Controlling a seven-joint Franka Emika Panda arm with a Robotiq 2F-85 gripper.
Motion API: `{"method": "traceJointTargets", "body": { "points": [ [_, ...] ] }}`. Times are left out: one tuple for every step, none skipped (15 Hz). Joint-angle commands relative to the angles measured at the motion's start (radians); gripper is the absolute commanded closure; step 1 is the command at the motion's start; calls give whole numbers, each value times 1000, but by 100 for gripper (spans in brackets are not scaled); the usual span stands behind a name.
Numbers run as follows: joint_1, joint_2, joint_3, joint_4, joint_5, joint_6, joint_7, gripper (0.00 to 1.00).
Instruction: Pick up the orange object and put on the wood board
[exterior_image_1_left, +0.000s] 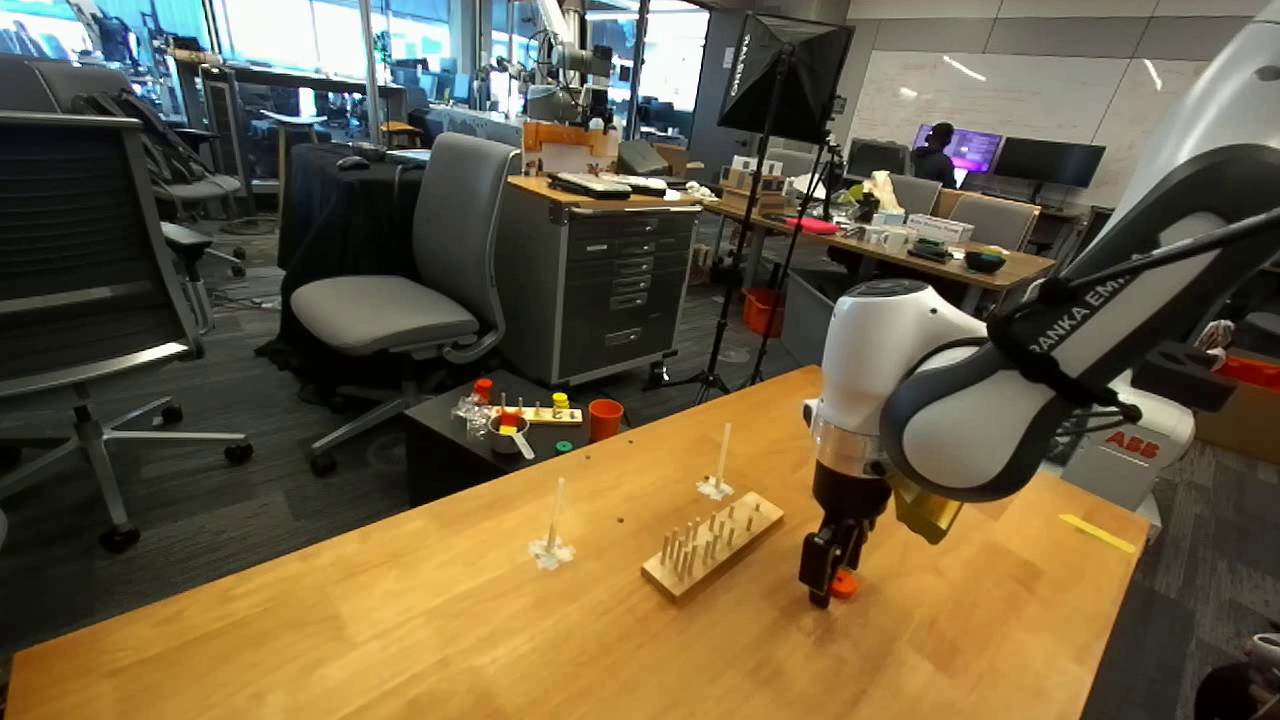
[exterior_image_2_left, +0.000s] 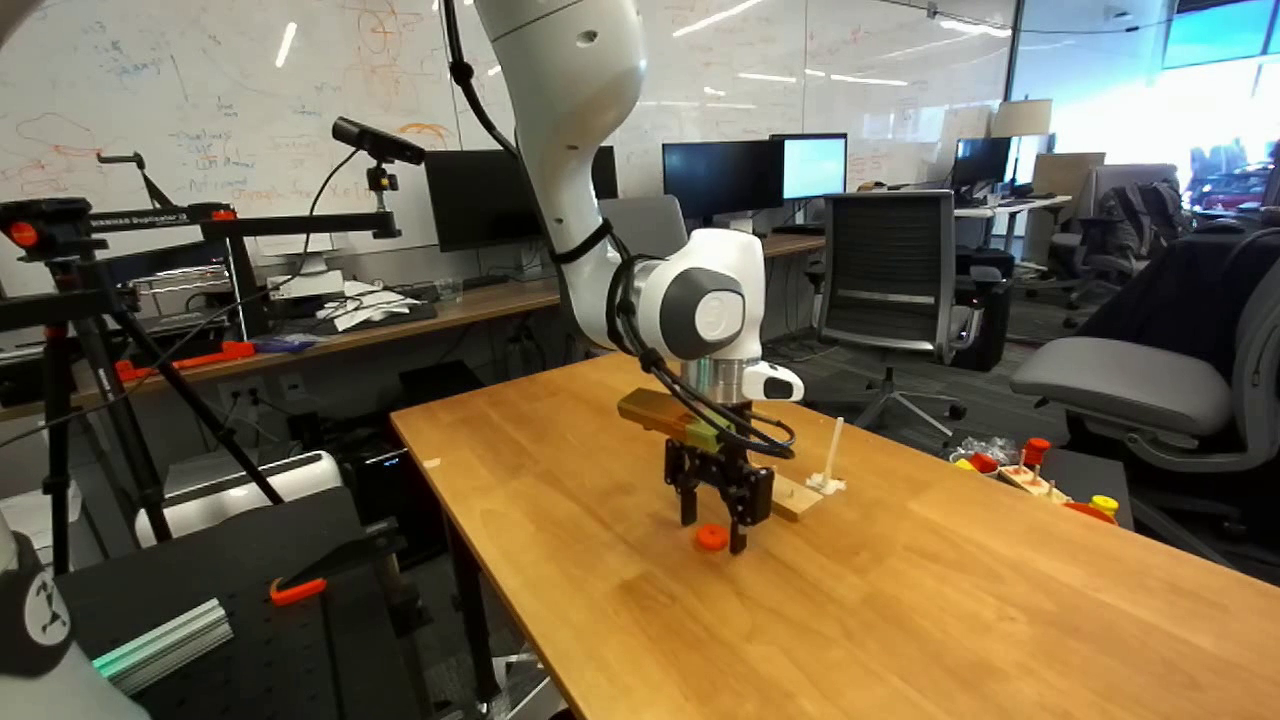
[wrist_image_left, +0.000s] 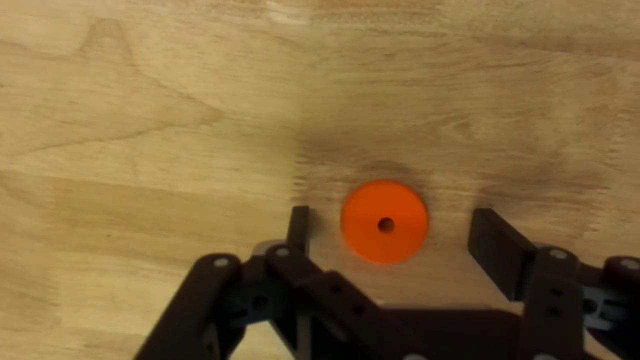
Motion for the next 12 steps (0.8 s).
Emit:
{"method": "traceJointTargets", "body": {
  "points": [
    [-15, 12, 17, 15, 33, 19, 4, 51],
    [-17, 12, 18, 17, 40, 19, 3, 58],
    [-19, 10, 17, 18, 43, 18, 2, 64],
    [-25, 6, 17, 18, 50, 14, 2, 72],
    [-29, 2, 16, 17, 55, 12, 2, 79],
    [-33, -8, 15, 15, 60, 7, 3, 82],
    [-38, -8, 14, 15, 63, 6, 2, 82],
    [-46, -13, 15, 18, 70, 0, 2, 82],
    [-51, -17, 15, 19, 76, -2, 2, 82],
    [-59, -23, 15, 24, 84, -6, 1, 82],
    [-64, -28, 14, 30, 87, -6, 1, 82],
    [-70, -38, 17, 36, 93, -9, 0, 82]
  ]
}}
